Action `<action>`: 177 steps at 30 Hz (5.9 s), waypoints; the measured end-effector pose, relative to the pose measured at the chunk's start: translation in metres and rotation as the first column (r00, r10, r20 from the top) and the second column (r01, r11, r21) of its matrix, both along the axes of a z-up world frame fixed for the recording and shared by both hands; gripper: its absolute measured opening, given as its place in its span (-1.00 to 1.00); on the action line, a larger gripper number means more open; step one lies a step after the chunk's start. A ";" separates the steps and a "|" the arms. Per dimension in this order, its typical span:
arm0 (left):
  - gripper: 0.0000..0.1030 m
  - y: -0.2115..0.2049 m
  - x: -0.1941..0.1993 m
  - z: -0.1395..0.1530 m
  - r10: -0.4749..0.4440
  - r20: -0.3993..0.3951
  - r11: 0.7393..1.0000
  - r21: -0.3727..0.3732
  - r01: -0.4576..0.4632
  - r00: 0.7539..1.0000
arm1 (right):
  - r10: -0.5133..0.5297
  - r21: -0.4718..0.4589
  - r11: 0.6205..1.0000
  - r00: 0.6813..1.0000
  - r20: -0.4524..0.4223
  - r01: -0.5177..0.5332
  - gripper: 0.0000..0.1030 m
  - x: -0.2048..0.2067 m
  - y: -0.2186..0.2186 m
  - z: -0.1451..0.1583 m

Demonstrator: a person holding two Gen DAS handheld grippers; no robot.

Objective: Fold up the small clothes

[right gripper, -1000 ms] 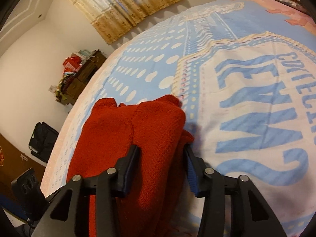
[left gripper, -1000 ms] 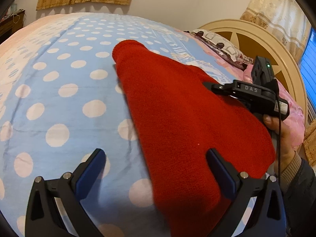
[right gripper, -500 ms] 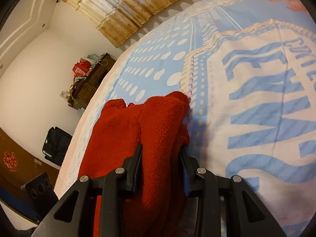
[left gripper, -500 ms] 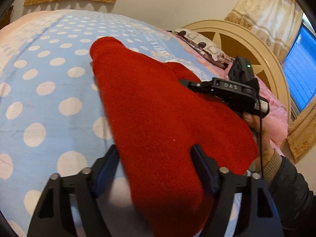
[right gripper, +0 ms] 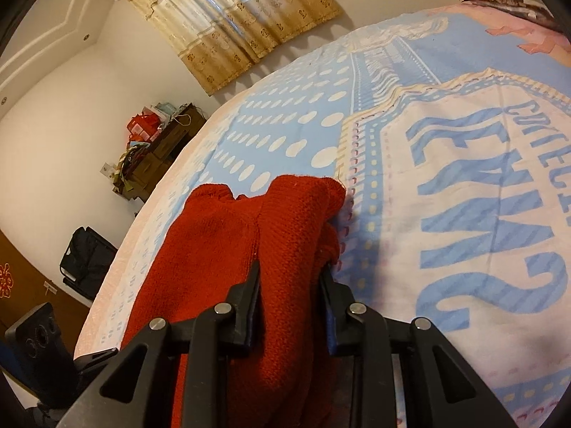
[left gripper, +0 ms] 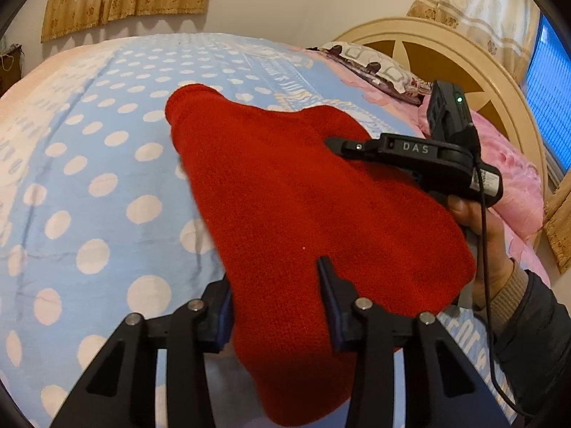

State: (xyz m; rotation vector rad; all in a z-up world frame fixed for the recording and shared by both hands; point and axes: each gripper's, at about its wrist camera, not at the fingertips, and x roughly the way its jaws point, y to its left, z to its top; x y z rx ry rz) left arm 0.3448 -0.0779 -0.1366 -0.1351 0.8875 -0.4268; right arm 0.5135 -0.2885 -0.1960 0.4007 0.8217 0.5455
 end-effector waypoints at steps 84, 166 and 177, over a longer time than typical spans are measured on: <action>-0.28 0.210 -0.189 0.037 0.355 0.149 0.932 0.020 -0.362 0.923 | 0.418 0.004 0.908 0.906 0.061 -0.419 -0.45 -0.163 0.325 0.044; 0.70 0.294 -0.208 -0.020 0.613 0.213 0.732 0.209 -0.648 0.761 | 0.526 -0.102 0.834 0.837 -0.150 -0.543 -0.07 -0.202 0.405 0.004; 0.74 0.281 -0.240 0.010 0.604 0.247 0.745 0.163 -0.647 0.758 | 0.427 -0.131 0.897 0.904 0.006 -0.423 0.40 -0.243 0.379 0.044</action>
